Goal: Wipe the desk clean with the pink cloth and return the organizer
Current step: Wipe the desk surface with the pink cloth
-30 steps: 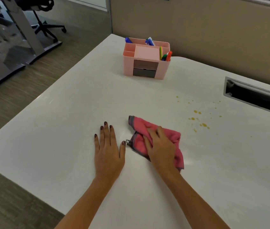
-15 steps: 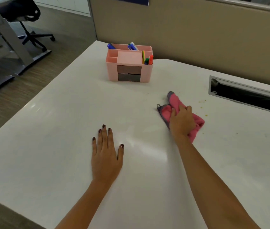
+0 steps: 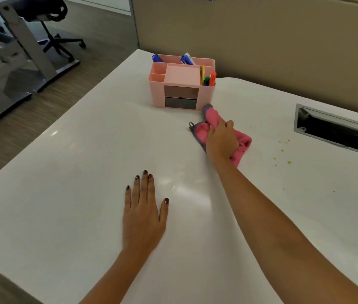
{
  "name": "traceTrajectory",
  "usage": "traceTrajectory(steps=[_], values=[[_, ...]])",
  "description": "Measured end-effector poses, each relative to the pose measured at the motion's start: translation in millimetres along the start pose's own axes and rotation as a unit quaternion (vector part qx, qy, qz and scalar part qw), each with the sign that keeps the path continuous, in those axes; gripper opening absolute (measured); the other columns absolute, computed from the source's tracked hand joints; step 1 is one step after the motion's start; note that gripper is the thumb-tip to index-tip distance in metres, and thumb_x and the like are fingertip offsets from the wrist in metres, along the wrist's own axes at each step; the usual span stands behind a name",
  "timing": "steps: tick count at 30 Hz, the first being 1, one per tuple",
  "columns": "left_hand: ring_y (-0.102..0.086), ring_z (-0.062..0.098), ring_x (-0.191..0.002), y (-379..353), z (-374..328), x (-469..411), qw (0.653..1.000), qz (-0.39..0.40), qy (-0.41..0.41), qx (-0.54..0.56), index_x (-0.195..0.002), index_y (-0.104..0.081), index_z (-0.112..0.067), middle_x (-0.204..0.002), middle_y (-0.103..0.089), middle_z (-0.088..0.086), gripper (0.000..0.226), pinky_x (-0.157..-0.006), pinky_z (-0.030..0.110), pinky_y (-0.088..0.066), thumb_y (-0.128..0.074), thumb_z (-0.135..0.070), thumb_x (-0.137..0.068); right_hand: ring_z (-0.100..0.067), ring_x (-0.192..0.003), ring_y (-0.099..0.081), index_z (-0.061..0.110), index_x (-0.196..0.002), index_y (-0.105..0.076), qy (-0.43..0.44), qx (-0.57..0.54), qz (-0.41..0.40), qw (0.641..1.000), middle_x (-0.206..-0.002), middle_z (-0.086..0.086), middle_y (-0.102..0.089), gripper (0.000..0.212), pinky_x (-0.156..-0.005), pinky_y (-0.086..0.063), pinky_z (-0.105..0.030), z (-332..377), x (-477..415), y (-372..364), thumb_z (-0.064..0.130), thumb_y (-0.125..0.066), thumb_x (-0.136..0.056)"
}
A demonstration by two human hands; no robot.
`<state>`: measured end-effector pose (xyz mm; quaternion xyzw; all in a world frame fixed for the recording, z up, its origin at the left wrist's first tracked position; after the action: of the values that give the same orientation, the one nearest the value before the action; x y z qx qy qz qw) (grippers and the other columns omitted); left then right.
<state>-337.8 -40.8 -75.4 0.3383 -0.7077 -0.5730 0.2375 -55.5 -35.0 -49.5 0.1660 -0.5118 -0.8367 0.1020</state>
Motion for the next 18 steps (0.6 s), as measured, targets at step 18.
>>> traceTrajectory(steps=[18], values=[[-0.01,0.022,-0.148,-1,1,-1,1.0,0.0,0.001,0.006,-0.151,-0.016,-0.009,-0.16,-0.014,0.006,0.067,-0.121,0.042,-0.012,-0.016,-0.046,-0.095,-0.015,-0.07,-0.056,0.02,-0.117,-0.058,0.367,-0.055,0.116,0.921,-0.11,-0.001,-0.056,0.031,-0.048,-0.038,-0.025,83,78,-21,0.038,-0.046,-0.095]])
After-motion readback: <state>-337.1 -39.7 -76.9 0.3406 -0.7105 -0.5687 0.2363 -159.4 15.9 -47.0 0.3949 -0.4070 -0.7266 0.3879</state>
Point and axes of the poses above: each hand's wrist, its own x-axis away from the middle knuckle, its own y-axis out of the back of the hand, z = x × y, the point moved 4 cm from there along -x, towards the middle knuckle
